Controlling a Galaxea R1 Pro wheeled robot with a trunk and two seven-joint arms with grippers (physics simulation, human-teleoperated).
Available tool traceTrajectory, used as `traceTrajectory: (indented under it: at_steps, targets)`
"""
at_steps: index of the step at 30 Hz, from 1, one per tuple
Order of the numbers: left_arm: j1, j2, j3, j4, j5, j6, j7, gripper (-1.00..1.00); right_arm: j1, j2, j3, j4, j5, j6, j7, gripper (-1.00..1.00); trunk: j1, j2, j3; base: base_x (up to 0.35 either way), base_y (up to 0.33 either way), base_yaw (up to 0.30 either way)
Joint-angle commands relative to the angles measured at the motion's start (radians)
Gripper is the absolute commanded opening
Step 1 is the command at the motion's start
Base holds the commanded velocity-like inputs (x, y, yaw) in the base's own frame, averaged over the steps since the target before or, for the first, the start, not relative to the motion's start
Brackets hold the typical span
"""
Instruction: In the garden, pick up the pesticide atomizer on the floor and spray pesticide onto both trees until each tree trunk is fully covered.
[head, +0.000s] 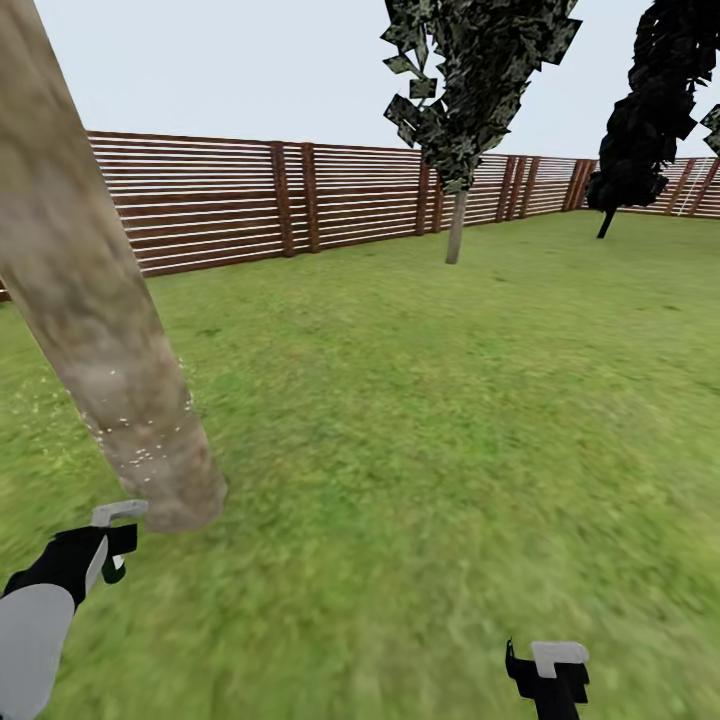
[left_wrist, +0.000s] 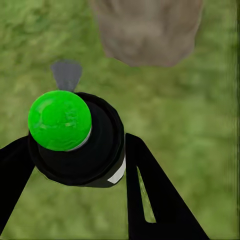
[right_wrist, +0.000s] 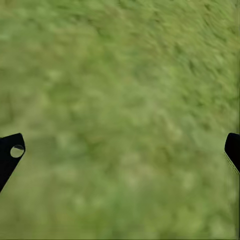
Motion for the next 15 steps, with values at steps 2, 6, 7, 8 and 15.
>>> traceTrajectory:
  at_steps: [2, 6, 7, 8, 15]
  targets:
    - [0.0, 0.0, 0.0, 0.0, 0.0, -0.001, 0.0, -1.0, 0.0, 0.0, 0.0, 0.0, 0.0, 0.0, 0.0, 1.0, 0.0, 0.0, 0.0, 0.171, -0.225, 0.0]
    - [0.0, 0.0, -0.003, 0.0, 0.0, 0.0, 0.009, -1.0, 0.0, 0.0, 0.0, 0.0, 0.0, 0.0, 0.0, 1.0, 0.0, 0.0, 0.0, 0.166, -0.23, 0.0]
    - [0.0, 0.001, -0.003, 0.0, 0.0, 0.0, 0.01, -1.0, 0.0, 0.0, 0.0, 0.0, 0.0, 0.0, 0.0, 1.0, 0.0, 0.0, 0.0, 0.141, -0.243, 0.0]
    - [0.0, 0.001, -0.003, 0.0, 0.0, 0.0, 0.011, -1.0, 0.0, 0.0, 0.0, 0.0, 0.0, 0.0, 0.0, 1.0, 0.0, 0.0, 0.0, 0.122, -0.251, 0.07]
    - [0.0, 0.001, -0.005, 0.0, -0.003, 0.0, 0.014, -1.0, 0.0, 0.0, 0.0, 0.0, 0.0, 0.0, 0.0, 1.0, 0.0, 0.0, 0.0, 0.086, -0.264, 0.234]
